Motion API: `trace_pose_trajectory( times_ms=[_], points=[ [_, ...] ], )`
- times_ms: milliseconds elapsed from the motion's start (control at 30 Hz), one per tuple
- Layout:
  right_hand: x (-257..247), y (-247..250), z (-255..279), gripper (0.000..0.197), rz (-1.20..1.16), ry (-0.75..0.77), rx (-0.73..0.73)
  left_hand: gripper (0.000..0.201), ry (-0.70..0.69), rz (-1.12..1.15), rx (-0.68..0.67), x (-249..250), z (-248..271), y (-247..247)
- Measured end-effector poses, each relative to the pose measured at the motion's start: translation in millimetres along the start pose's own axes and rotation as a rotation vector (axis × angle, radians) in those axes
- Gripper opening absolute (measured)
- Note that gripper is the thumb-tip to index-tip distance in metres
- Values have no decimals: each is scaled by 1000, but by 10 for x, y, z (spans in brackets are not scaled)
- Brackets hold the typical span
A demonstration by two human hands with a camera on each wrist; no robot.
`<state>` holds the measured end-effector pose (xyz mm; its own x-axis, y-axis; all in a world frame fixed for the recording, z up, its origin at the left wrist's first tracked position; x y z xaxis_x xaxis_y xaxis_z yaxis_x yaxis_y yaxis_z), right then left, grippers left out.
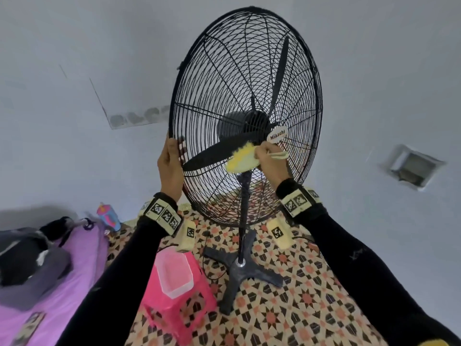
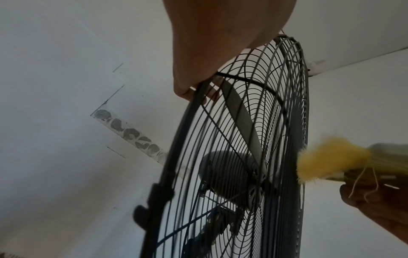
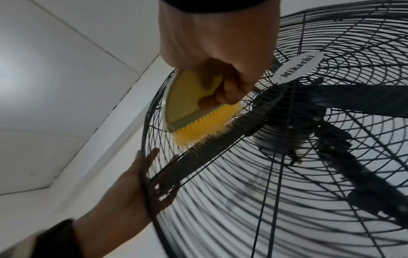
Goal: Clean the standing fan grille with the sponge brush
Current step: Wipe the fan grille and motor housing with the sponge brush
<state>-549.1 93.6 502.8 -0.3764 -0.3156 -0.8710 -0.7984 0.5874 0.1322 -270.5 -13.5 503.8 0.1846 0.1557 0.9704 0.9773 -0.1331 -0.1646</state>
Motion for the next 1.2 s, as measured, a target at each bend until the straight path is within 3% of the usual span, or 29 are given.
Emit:
trace_pose_trajectory(
  times_ms=[100, 133, 300, 333, 433, 467, 633, 667, 800, 867, 967, 1000, 1133, 1200],
  points=[
    [45, 438, -77, 16, -42, -93, 360, 52, -11, -24, -106, 5, -16, -16],
    [74, 470, -79, 15, -41, -134, 400, 55, -24, -30, -133, 11, -25, -15],
    [-161, -190, 174, 14, 26, -32, 20, 54, -14, 16, -185, -44, -86, 84],
    [-189, -159, 188, 11, 17, -39, 50, 56, -9, 5, -209, -52, -80, 88],
    [-152, 130, 156, 9, 12, -113, 328, 60, 7, -3, -273, -39, -84, 60],
    [-153, 110, 175, 9, 23, -123, 348, 62, 10, 2, -278, -25, -89, 49],
    [-452, -491, 535, 20, 110, 13, 16, 57, 25, 47, -311, -61, -127, 83],
    [-447, -445, 560, 21, 118, 11, 52, 59, 31, 35, -329, -67, -115, 81],
    [-224, -124, 627, 23, 23, -188, 445, 63, 45, 27, -419, -84, -75, 27],
    [-303, -322, 733, 25, 30, -160, 419, 67, 70, 34, -437, -103, -119, 32],
    [-538, -733, 900, 20, 97, -33, 163, 73, 98, 9, -468, -156, -198, 76],
    [-549, -733, 920, 19, 105, -33, 153, 72, 91, -10, -499, -145, -194, 72],
    [-497, -271, 927, 21, 75, -139, 541, 61, 43, -57, -619, -30, -187, -5],
    [-501, -320, 979, 19, 96, -149, 568, 57, 61, -53, -632, -7, -205, -17]
  ],
)
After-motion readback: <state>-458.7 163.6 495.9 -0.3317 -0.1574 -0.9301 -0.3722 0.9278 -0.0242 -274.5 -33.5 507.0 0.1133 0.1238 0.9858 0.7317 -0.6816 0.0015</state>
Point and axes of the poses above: each hand's wrist, its own z-axis away from the middle knuckle, its own y-axis out of the back of the hand, x = y × z, the point moved 9 cm from there along -z, towards the middle knuckle, and after that the axes turned 13 degrees about y, right-handed, at the moved point
